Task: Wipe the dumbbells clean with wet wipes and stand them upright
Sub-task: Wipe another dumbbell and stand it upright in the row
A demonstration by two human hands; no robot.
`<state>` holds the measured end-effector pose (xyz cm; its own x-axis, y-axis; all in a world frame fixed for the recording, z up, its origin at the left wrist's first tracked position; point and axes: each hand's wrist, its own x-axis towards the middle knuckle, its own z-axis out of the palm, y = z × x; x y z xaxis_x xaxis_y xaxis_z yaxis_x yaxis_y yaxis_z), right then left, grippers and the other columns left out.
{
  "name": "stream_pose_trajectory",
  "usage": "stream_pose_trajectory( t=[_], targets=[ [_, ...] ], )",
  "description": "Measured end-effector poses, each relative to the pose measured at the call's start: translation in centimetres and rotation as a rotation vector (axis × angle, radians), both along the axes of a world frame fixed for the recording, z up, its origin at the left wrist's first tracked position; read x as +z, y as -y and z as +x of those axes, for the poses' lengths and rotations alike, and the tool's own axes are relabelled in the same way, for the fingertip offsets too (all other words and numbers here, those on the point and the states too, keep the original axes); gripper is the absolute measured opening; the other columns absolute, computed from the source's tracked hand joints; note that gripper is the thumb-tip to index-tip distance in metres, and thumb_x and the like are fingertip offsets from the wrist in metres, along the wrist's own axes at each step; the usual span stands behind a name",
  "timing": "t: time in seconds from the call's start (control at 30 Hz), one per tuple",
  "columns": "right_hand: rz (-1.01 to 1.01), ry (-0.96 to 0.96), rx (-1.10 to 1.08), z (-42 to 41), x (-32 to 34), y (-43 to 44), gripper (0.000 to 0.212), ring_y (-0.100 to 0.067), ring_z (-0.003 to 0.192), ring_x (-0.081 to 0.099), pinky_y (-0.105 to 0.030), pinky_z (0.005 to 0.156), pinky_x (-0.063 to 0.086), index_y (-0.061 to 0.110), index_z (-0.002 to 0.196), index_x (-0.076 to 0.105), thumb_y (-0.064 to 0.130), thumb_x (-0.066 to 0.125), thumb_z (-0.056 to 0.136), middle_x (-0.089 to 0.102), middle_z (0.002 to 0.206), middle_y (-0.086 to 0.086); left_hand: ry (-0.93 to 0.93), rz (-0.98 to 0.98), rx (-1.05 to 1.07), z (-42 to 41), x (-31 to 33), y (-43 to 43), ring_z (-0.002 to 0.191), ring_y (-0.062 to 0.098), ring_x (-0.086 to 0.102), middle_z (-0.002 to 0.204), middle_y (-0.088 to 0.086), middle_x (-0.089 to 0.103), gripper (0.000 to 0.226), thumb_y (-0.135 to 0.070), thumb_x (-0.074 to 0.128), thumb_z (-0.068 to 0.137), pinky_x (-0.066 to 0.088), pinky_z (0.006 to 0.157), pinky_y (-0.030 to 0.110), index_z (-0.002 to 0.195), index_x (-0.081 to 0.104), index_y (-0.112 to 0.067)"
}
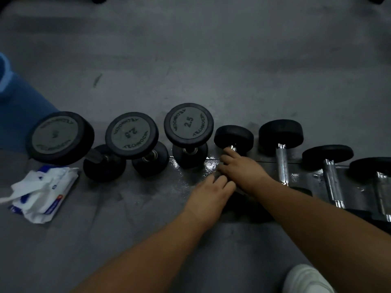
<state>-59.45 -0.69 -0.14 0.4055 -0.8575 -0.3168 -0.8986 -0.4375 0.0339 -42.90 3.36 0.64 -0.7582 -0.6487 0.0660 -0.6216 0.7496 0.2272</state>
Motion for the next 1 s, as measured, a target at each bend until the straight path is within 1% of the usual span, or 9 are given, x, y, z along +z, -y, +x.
stream_pose_trajectory(
  t=[0.1,0.27,0.47,0.6,0.7,0.8,0.87,0.93,1.0],
  targets=[
    [-0.017,0.062,0.022,1.8,0.2,-1.5,0.025,-0.027,0.130,0.035,-0.036,0.072,0.048,0.020,0.115,0.060,0.020,0.054,0.091,0.051,0.121,-0.005,0.048,-0.064,-0.079,3.0,1.0,-0.8,0.065,0.020,0.054,0.083,-0.001,0.057,0.028,-0.015,0.032,0.071,0.041,0.049,0.026,0.084,0.056,-0.021],
    [0.012,0.136,-0.015,6.8,1.2,-7.6,0.016,-0.029,0.091,0.062,-0.031,0.049,0.046,0.017,0.084,0.068,0.018,0.074,0.069,0.062,0.088,-0.006,0.200,-0.053,-0.228,9.6,3.1,-4.1,0.069,0.017,0.057,0.083,-0.004,0.056,0.025,-0.019,0.041,0.074,0.041,0.048,0.025,0.090,0.059,-0.026],
    [0.066,0.180,-0.284,11.3,2.1,-17.7,0.022,-0.030,0.116,0.045,-0.039,0.083,0.044,0.016,0.113,0.057,0.019,0.046,0.094,0.053,0.118,-0.009,0.309,-0.106,-0.389,13.4,4.7,-8.6,0.070,0.019,0.060,0.083,-0.003,0.056,0.042,-0.018,0.072,0.072,0.041,0.064,0.031,0.102,0.045,-0.028],
    [0.140,0.133,-0.434,11.4,1.9,-22.5,0.025,-0.026,0.118,0.042,-0.036,0.082,0.042,0.019,0.119,0.051,0.021,0.040,0.097,0.048,0.120,-0.006,0.365,-0.167,-0.467,12.1,4.1,-10.9,0.077,0.020,0.058,0.085,-0.002,0.054,0.046,-0.016,0.074,0.072,0.038,0.066,0.033,0.102,0.042,-0.028],
    [0.106,0.143,-0.495,10.3,1.3,-23.7,0.018,-0.025,0.109,0.047,-0.036,0.075,0.045,0.020,0.112,0.054,0.022,0.049,0.094,0.050,0.111,-0.005,0.370,-0.144,-0.484,10.7,3.4,-11.7,0.084,0.020,0.058,0.089,-0.002,0.056,0.037,-0.015,0.072,0.073,0.038,0.068,0.032,0.099,0.047,-0.026],
    [0.126,0.194,-0.444,9.0,0.9,-23.4,0.020,-0.024,0.110,0.047,-0.035,0.075,0.045,0.020,0.113,0.053,0.024,0.051,0.093,0.049,0.112,-0.005,0.335,-0.072,-0.350,10.4,3.1,-12.0,0.102,0.022,0.061,0.104,0.002,0.062,0.027,-0.015,0.068,0.077,0.047,0.076,0.033,0.100,0.056,-0.023],
    [0.193,0.242,-0.411,8.1,1.0,-23.0,0.025,-0.024,0.115,0.043,-0.034,0.079,0.044,0.019,0.119,0.050,0.023,0.050,0.094,0.044,0.118,-0.004,0.353,0.092,-0.074,10.5,3.3,-12.6,0.131,0.029,0.049,0.139,0.011,0.049,0.043,-0.012,0.059,0.085,0.046,0.095,0.037,0.126,0.053,-0.018],
    [0.192,0.297,-0.448,7.7,1.2,-23.0,0.025,-0.022,0.119,0.042,-0.033,0.079,0.044,0.021,0.118,0.053,0.023,0.051,0.093,0.042,0.122,-0.001,0.429,0.302,0.180,10.6,3.3,-13.7,0.149,0.028,0.018,0.164,0.009,0.006,0.080,-0.007,0.057,0.088,0.033,0.112,0.039,0.155,0.015,-0.016],
    [0.076,0.356,-0.556,8.1,1.3,-23.3,0.018,-0.021,0.114,0.045,-0.030,0.074,0.043,0.023,0.108,0.060,0.025,0.053,0.091,0.044,0.119,0.000,0.427,0.416,0.311,10.7,3.2,-14.7,0.151,0.025,0.011,0.165,0.003,-0.012,0.095,-0.006,0.059,0.089,0.030,0.114,0.038,0.156,-0.007,-0.018]
  ],
)
